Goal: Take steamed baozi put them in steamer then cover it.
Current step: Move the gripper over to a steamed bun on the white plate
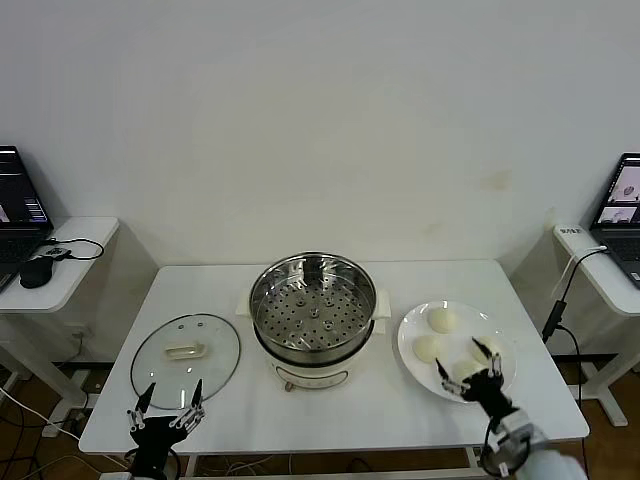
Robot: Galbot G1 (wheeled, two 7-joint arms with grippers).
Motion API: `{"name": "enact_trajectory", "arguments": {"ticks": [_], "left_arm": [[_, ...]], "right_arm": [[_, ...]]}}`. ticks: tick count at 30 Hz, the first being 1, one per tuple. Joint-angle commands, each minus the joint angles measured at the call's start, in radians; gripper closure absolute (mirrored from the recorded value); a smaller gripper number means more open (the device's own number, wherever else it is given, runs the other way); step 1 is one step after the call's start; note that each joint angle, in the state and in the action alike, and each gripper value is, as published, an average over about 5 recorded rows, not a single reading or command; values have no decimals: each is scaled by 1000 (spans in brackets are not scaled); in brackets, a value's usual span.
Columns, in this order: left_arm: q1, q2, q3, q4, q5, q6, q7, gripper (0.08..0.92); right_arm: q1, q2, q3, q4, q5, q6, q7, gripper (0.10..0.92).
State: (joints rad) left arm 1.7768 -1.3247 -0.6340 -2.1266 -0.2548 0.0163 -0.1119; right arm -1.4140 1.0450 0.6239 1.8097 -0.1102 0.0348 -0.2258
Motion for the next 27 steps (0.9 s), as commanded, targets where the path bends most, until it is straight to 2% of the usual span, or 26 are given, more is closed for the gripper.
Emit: {"name": "enact_trajectory", "arguments": {"ticks": [1,6,10,20,27], "left_arm": [[-18,4,-7,-29,40,12,5,177],[-21,6,-13,-29,34,6,-1,177],[-22,11,-17,-27,29,4,-6,177],[-15,18,-34,-6,26,-19,-26,177],[-28,19,-44,3,34,-37,-31,177]], "right_arm": [[343,-361,-89,-137,-271,-99,-259,203],[564,-476,-267,-250,-329,-89,-427,202],[800,-504,-502,-387,-354,-58,-549,203],[1227,-414,-1025,-624,-219,15,-753,203],[1315,-314,-1208,-746,-161,5,-762,203]]}}
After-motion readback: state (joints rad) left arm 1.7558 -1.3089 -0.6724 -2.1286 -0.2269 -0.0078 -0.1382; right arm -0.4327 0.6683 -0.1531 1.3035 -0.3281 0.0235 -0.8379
